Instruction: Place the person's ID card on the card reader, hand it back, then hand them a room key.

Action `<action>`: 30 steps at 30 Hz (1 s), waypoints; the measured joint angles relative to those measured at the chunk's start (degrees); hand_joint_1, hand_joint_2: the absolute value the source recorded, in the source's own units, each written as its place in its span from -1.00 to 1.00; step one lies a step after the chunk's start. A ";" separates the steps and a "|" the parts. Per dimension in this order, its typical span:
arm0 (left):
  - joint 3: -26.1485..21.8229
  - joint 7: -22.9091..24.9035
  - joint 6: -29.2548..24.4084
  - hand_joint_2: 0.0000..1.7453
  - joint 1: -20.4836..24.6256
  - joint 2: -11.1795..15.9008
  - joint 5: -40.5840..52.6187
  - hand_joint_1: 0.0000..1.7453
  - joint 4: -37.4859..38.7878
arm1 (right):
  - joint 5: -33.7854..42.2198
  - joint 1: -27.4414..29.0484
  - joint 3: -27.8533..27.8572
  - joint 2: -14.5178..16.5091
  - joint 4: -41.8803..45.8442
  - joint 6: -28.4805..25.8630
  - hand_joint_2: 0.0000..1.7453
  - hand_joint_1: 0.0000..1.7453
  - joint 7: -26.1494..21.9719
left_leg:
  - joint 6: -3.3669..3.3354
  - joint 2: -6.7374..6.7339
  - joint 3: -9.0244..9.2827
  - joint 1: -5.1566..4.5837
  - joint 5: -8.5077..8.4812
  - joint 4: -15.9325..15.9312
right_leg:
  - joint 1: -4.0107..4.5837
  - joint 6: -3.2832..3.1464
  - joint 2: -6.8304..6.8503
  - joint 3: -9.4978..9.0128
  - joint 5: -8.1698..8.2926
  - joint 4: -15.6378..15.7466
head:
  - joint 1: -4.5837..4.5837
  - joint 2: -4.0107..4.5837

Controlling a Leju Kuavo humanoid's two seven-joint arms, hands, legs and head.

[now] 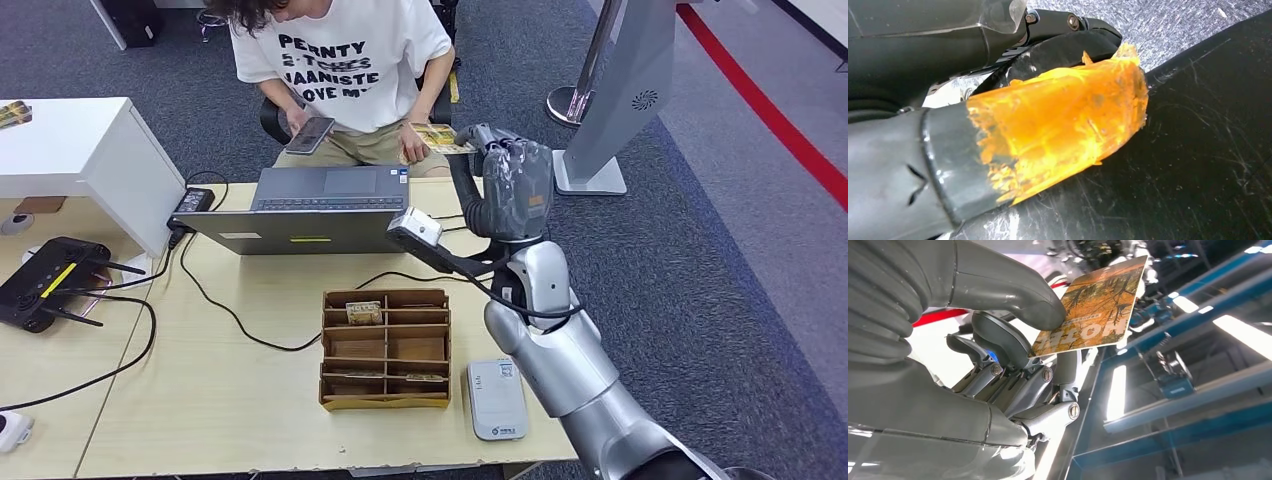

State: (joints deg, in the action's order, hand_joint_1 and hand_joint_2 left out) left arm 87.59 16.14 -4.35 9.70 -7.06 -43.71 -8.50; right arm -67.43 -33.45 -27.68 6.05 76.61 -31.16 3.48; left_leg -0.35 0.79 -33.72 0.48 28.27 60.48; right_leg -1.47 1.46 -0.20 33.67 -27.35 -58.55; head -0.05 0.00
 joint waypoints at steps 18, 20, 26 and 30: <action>0.01 0.03 0.85 -1.00 0.53 -0.02 1.03 -1.00 0.00 | -3.61 -3.27 2.55 0.20 -8.38 0.71 1.00 1.00 1.29 | 0.00 0.00 0.00 0.00 0.00 0.01 | 0.00 0.00 0.00 0.02 0.02 0.00 | 0.00 0.00; 0.01 0.03 0.93 -1.00 0.55 -0.02 1.03 -1.00 0.00 | -3.73 -3.29 2.62 0.20 -8.58 0.97 1.00 1.00 1.29 | 0.00 0.00 0.00 0.00 -0.01 0.01 | 0.00 0.00 0.00 0.02 0.03 0.00 | 0.00 0.00; 0.01 0.15 1.58 -1.00 0.71 -0.01 1.12 -1.00 0.01 | -4.25 -3.42 2.68 0.33 -8.93 1.39 1.00 1.00 1.29 | 0.00 0.00 0.00 0.00 -0.01 0.01 | 0.00 0.00 0.00 0.01 0.03 -0.01 | 0.01 0.00; 0.01 0.21 1.79 -1.00 0.78 0.00 1.12 -1.00 0.02 | -4.68 -3.60 2.68 0.44 -9.26 1.70 1.00 1.00 1.29 | 0.00 0.01 0.00 0.00 -0.01 0.01 | 0.00 0.00 0.00 0.02 0.03 0.00 | 0.00 0.00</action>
State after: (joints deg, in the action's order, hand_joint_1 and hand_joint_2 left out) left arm 87.60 16.35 -2.56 10.48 -7.06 -42.60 -8.48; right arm -72.11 -37.05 -25.00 6.49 67.35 -29.46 4.76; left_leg -0.35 0.80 -33.73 0.48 28.26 60.49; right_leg -1.47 1.46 -0.20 33.68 -27.33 -58.55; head -0.05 0.00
